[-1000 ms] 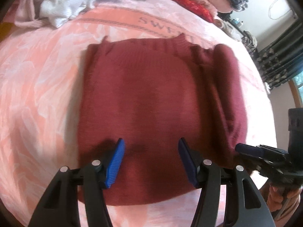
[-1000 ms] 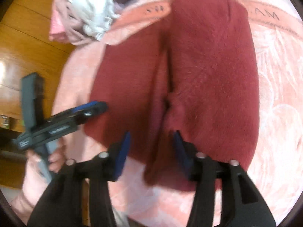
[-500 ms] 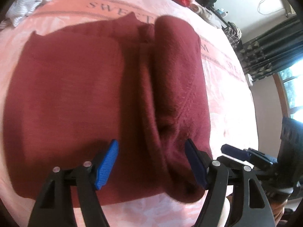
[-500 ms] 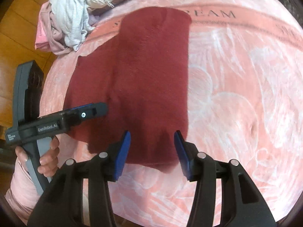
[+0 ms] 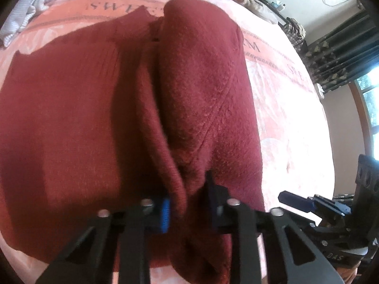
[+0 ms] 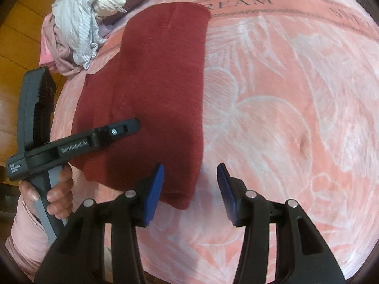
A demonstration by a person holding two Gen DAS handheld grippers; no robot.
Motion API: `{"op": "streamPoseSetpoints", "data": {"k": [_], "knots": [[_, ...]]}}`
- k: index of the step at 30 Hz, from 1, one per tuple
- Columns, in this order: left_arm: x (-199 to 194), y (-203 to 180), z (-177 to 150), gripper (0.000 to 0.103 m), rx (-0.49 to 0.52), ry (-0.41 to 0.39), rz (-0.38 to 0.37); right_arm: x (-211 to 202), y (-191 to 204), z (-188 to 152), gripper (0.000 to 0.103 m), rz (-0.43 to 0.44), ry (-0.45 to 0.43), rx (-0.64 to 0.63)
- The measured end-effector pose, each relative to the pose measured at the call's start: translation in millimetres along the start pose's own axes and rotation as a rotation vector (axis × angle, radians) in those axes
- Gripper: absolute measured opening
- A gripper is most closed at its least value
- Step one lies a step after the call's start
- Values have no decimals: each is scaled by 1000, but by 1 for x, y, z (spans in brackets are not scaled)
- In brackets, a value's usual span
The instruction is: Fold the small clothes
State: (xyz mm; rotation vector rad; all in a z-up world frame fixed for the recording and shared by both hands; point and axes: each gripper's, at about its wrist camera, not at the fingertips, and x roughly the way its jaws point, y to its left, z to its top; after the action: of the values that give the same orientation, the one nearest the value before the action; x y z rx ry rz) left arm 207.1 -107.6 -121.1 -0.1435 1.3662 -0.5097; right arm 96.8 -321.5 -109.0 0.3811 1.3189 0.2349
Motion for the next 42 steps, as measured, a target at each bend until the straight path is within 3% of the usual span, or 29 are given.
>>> {"op": "streamPoseSetpoints", "data": {"k": [9, 22, 27, 34, 42], "knots": [[-34, 12, 0, 12, -9, -81, -57, -13, 0, -7, 47, 16, -22, 5], [-112, 42, 4, 12, 56, -180, -16, 7, 40, -2, 48, 69, 5, -51], [-140, 89, 2, 12, 20, -177, -15, 18, 61, 1, 49, 83, 21, -87], [-150, 159, -12, 13, -61, -163, -29, 30, 84, 1, 50, 110, 48, -120], [-133, 186, -28, 13, -78, -136, -34, 53, 101, 1, 53, 95, 92, -142]]}}
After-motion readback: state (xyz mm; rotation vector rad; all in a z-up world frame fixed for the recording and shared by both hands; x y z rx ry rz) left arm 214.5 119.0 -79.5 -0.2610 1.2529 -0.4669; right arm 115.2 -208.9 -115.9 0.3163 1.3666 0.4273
